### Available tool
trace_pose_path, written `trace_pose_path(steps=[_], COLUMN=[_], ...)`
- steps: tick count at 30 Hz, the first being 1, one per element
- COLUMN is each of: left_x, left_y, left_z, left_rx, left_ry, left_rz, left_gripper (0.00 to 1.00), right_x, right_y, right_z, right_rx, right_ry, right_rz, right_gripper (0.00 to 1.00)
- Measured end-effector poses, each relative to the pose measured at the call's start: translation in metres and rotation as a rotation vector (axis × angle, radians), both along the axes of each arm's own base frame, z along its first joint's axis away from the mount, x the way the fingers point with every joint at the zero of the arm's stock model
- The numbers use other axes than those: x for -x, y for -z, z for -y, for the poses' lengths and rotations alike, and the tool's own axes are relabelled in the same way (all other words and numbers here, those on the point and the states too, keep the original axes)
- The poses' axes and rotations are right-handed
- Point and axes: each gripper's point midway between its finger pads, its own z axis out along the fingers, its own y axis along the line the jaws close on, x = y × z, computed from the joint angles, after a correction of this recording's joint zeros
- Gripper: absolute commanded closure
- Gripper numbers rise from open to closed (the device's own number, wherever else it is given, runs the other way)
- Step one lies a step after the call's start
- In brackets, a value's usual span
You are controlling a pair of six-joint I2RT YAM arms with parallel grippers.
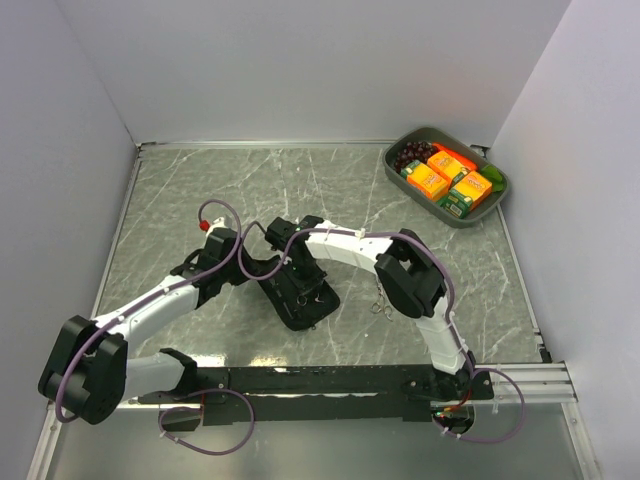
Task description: Sort the hair-cutting tools
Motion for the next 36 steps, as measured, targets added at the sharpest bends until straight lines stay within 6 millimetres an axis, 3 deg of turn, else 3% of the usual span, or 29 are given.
trace_pose_path(steps=[12, 15, 16, 17, 21, 23, 26, 31, 33, 36], left_x=[0.001, 0.006, 0.007, 0.008, 0.014, 0.016, 0.016, 0.016, 0.013, -0.003], left_y=[-0.001, -0.006, -0.007, -0.008, -0.005, -0.003, -0.002, 0.015, 0.024, 0.022], left_z=[0.002, 0.014, 0.017, 0.019, 0.02, 0.02, 0.02, 0.024, 0.029, 0.047], left_rx=[0.005, 0.024, 0.028, 0.031, 0.024, 0.025, 0.031, 0.015, -0.004, -0.02], left_ry=[0.009, 0.054, 0.064, 0.071, 0.077, 0.074, 0.065, 0.087, 0.127, 0.24], left_rz=[-0.002, -0.009, -0.009, -0.008, -0.036, -0.047, -0.054, -0.091, -0.112, -0.099], left_gripper=[0.99, 0.99, 0.99, 0.99, 0.99, 0.99, 0.99, 0.99, 0.99, 0.99], right_x=[0.003, 0.0, -0.003, -0.006, -0.02, -0.023, -0.021, 0.004, 0.005, 0.0], right_y=[-0.009, -0.032, -0.043, -0.054, -0.093, -0.101, -0.089, -0.045, -0.038, -0.036], right_z=[0.005, 0.014, 0.02, 0.026, 0.053, 0.07, 0.092, 0.116, 0.119, 0.115], right_rx=[0.001, -0.03, -0.042, -0.058, -0.128, -0.14, -0.104, 0.001, 0.022, 0.008], right_ry=[0.013, 0.057, 0.077, 0.097, 0.193, 0.244, 0.304, 0.321, 0.328, 0.336], right_rz=[0.001, 0.039, 0.057, 0.078, 0.169, 0.192, 0.184, 0.108, 0.099, 0.115], right_gripper=[1.0, 0.98, 0.88, 0.86, 0.85, 0.84, 0.83, 1.0, 1.0, 1.0])
